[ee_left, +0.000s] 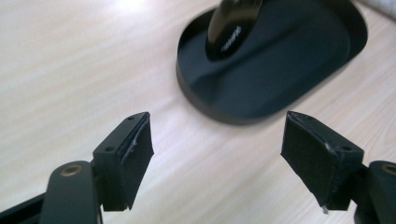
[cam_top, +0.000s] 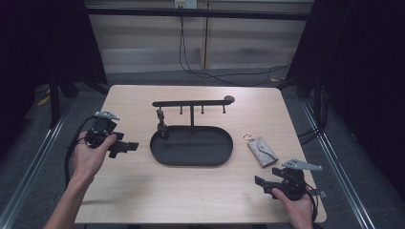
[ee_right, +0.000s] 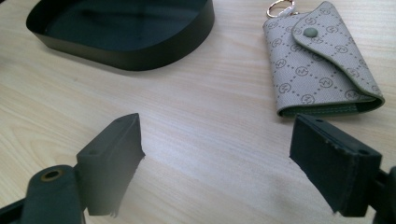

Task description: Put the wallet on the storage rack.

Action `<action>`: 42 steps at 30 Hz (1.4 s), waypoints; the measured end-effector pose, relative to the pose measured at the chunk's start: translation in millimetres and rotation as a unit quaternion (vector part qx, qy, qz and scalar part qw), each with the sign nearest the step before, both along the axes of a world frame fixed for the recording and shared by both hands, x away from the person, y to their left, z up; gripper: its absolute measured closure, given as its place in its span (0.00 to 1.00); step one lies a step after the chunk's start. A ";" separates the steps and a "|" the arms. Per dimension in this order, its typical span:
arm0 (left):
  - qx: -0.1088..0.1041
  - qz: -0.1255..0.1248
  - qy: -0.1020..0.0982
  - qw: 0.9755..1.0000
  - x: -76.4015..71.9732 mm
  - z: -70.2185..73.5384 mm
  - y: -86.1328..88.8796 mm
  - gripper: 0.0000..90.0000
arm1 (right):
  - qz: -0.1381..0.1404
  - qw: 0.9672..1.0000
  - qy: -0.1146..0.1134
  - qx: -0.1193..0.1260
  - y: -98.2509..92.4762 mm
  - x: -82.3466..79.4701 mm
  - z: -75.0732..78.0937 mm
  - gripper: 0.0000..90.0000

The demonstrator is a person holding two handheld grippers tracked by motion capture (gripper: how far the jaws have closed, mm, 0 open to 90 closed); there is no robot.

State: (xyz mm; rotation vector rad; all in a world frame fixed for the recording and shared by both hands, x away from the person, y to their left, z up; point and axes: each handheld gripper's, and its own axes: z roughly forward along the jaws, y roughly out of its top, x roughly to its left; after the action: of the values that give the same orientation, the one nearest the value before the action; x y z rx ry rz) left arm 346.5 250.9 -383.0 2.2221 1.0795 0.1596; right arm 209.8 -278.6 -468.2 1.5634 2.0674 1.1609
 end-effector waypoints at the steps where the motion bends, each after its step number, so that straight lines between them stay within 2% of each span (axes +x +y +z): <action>1: 0.000 -0.002 -0.002 1.000 -2.0 -2.9 1.8 0.27 | 0.002 1.000 0.002 -0.001 0.8 0.1 -0.1 0.19; 5: -0.002 0.009 -0.008 1.000 -14.6 -19.5 10.8 0.27 | 0.005 1.000 0.004 -0.006 1.4 1.0 0.5 0.21; 7: -0.003 0.020 0.001 1.000 -21.4 -29.2 13.3 0.27 | 0.010 1.000 0.006 0.002 1.0 1.5 1.6 0.22; 8: -0.007 0.020 0.005 1.000 -24.5 -31.2 13.6 0.27 | 0.012 1.000 0.006 0.000 1.0 2.0 2.7 0.24; 11: 0.002 0.020 0.001 1.000 -36.4 -34.8 13.7 0.28 | 0.013 1.000 0.006 0.003 0.7 2.4 4.7 0.24; 13: -0.015 0.029 -0.015 0.999 -43.6 -34.9 15.8 0.27 | 0.014 1.000 0.010 0.004 0.4 2.9 5.4 0.24; 15: -0.041 0.026 -0.017 0.999 -51.1 -37.0 18.5 0.26 | 0.015 1.000 0.012 0.005 0.5 3.1 5.7 0.23; 20: -0.056 0.028 -0.018 0.998 -70.4 -44.5 21.3 0.24 | 0.015 1.000 0.012 0.006 -1.3 4.4 8.6 0.23; 23: -0.063 0.033 -0.034 0.997 -81.6 -51.0 24.4 0.28 | 0.014 1.000 0.016 0.003 -2.4 8.3 9.4 0.23; 25: -0.085 0.043 -0.034 0.995 -85.2 -58.1 26.6 0.28 | 0.011 1.000 0.019 0.002 -3.4 12.0 10.7 0.22; 27: -0.090 0.039 -0.031 0.995 -88.3 -63.4 26.9 0.28 | 0.005 1.000 0.015 0.002 -3.9 15.7 13.2 0.19; 28: -0.100 0.041 -0.028 0.994 -90.6 -66.8 27.2 0.28 | -0.005 1.000 0.012 0.008 -4.5 19.5 17.6 0.17; 29: -0.107 0.029 -0.019 0.994 -92.7 -70.5 27.4 0.28 | -0.005 1.000 0.012 0.008 -4.5 19.5 17.6 0.17; 30: -0.112 0.020 -0.020 0.993 -94.0 -72.2 27.6 0.31 | -0.009 1.000 0.010 0.011 -4.5 21.9 20.5 0.17; 32: -0.106 0.020 -0.022 0.994 -96.2 -75.8 28.6 0.33 | -0.005 1.000 0.011 0.010 -4.0 26.3 24.2 0.17; 34: -0.112 0.018 -0.021 0.993 -96.2 -78.3 30.0 0.33 | -0.003 1.000 0.016 0.008 -3.6 31.5 28.0 0.18; 38: -0.109 0.017 -0.022 0.994 -99.3 -79.5 28.1 0.31 | -0.008 1.000 0.022 0.003 -5.5 41.8 32.8 0.20; 39: -0.104 0.013 -0.024 0.994 -100.8 -79.3 26.4 0.30 | -0.010 1.000 0.025 0.003 -6.7 44.4 32.8 0.21; 41: -0.095 0.006 -0.026 0.995 -103.8 -79.2 22.4 0.30 | -0.023 0.999 0.048 -0.002 -9.1 54.4 30.1 0.21; 42: -0.097 -0.002 -0.024 0.995 -104.8 -79.5 20.2 0.30 | -0.023 0.999 0.048 -0.002 -9.1 54.4 30.1 0.21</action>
State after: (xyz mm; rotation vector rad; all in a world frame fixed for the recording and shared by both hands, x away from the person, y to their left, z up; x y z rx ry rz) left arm 241.7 271.1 -462.6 2.0369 1.0202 0.1027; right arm 264.2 -287.7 -438.2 1.6860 2.0798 1.0859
